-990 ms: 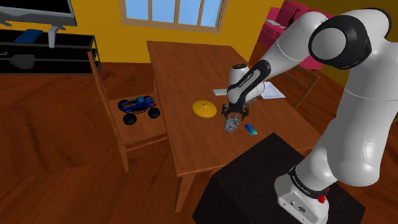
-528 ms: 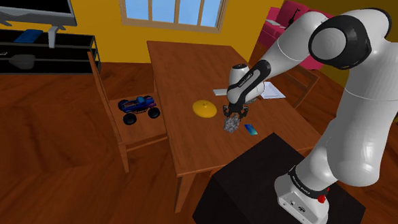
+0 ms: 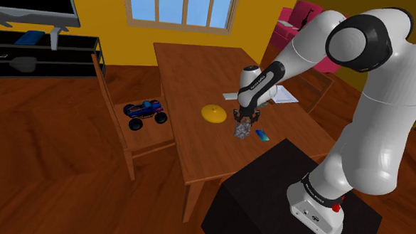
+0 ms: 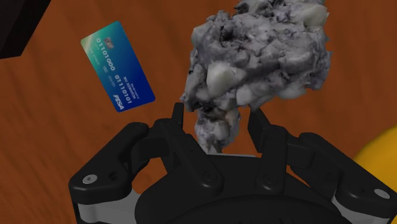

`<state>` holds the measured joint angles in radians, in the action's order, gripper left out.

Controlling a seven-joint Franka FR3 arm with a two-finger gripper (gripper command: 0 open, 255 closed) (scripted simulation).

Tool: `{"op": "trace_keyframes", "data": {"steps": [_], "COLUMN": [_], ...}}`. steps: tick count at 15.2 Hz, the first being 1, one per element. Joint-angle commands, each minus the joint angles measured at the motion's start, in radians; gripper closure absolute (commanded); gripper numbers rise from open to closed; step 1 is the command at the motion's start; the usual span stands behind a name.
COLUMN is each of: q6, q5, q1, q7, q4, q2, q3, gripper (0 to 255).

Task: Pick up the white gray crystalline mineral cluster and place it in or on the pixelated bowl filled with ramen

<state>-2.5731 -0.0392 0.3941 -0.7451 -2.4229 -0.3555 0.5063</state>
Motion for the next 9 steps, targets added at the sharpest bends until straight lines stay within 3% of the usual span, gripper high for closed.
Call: {"op": "trace_keyframes", "data": {"steps": [1,9], "q6": [0.022,0.127], "q5": [-0.015,-0.090], "q1": [0.009,0.043], "q7": [-0.007,-0.045], "q4": [-0.002,-0.006], "q2": [0.025,0.144], "q3": [0.012,0.057], "gripper": [255,255]}}
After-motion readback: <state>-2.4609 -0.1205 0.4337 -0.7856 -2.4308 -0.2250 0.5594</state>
